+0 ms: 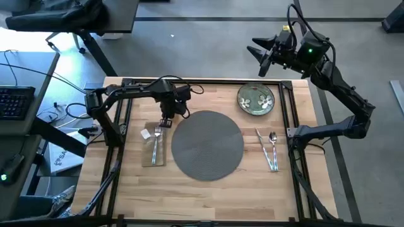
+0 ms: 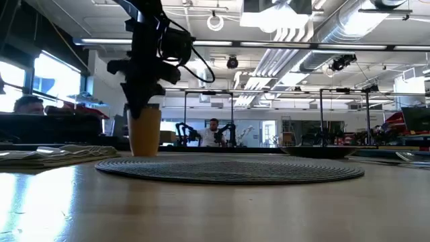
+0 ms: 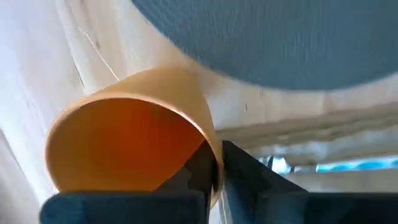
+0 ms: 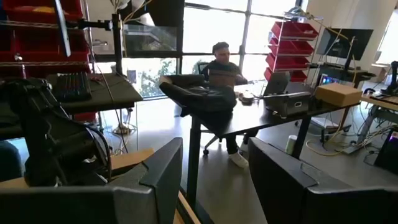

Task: Set table place
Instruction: Put the orange cup to the top left of the gray table mat, then put the green plate on the gray table mat

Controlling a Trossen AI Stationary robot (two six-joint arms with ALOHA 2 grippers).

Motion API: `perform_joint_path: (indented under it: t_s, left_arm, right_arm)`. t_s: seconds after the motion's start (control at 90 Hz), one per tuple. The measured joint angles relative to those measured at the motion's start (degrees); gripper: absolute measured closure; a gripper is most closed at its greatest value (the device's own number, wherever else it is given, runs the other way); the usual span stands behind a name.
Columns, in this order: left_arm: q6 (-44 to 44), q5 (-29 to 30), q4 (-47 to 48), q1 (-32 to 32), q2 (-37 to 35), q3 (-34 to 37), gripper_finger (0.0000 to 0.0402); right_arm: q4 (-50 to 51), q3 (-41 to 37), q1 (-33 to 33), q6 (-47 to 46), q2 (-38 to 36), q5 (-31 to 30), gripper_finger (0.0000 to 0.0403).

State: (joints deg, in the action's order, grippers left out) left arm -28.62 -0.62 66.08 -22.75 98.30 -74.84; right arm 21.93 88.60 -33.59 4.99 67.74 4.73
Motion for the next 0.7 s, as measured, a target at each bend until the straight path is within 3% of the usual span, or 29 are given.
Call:
perform_joint_path:
  t_s: [0.367,0.7]
  left_arm:
    - [1.5,-0.2,0.4,-0.5,0.0,-0.7,0.0283]
    - [1.5,1.9,0.8,-0.9,0.0,-0.8,0.0248]
  right_arm:
    - [0.0,0.0,0.0,0.0,0.0,0.0,0.0242]
    - [0.0,0.0,0.0,0.1,0.0,0.0,0.0242]
